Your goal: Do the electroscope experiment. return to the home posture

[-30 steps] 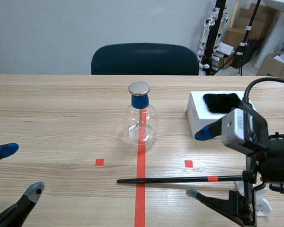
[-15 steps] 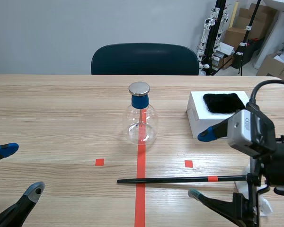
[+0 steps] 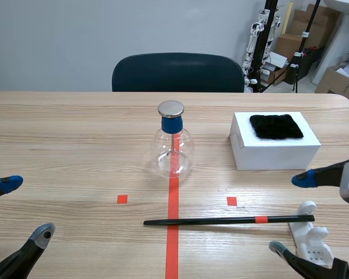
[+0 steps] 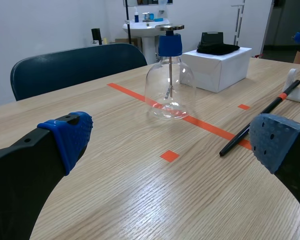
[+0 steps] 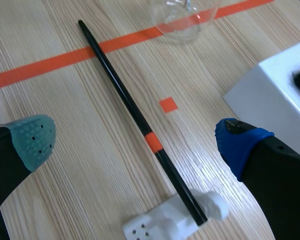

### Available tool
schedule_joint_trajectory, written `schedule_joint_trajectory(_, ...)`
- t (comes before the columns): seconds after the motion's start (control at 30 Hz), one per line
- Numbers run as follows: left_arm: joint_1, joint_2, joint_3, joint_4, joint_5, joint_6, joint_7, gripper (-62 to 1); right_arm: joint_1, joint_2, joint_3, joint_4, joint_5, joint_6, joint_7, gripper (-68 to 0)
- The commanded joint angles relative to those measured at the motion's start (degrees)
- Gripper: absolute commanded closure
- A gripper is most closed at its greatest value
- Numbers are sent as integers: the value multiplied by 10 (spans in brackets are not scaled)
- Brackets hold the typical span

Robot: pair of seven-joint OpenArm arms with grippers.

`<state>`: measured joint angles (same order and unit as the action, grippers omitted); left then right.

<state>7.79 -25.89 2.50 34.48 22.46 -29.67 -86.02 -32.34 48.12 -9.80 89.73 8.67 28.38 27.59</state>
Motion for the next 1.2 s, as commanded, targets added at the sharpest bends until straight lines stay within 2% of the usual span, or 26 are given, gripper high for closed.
schedule_joint_trajectory(0.0, 1, -5, -3, 8, -7, -1, -16, -623, -13, 3, 15, 22, 10, -11, 9, -679)
schedule_joint_trajectory(0.13, 1, -5, -3, 8, -7, -1, -16, -623, -58, -25, 62, 37, 10, -36, 9, -679)
schedule_joint_trajectory(0.47, 1, -5, -3, 8, -7, -1, -16, -623, -174, -108, 177, 99, 2, -35, 8, -679)
schedule_joint_trajectory(0.67, 1, -5, -3, 8, -7, -1, -16, -623, -235, -148, 213, 158, -18, -36, 9, -679)
schedule_joint_trajectory(0.9, 1, -5, -3, 8, -7, -1, -16, -623, -267, -153, 221, 208, -13, -36, 9, -679)
schedule_joint_trajectory(1.07, 5, -5, -3, 9, -7, -1, -16, -623, -268, -153, 221, 222, -2, -35, 9, -679)
schedule_joint_trajectory(1.17, 32, -5, -3, 34, -15, 3, -9, -623, -268, -153, 221, 224, 0, -35, 10, -679)
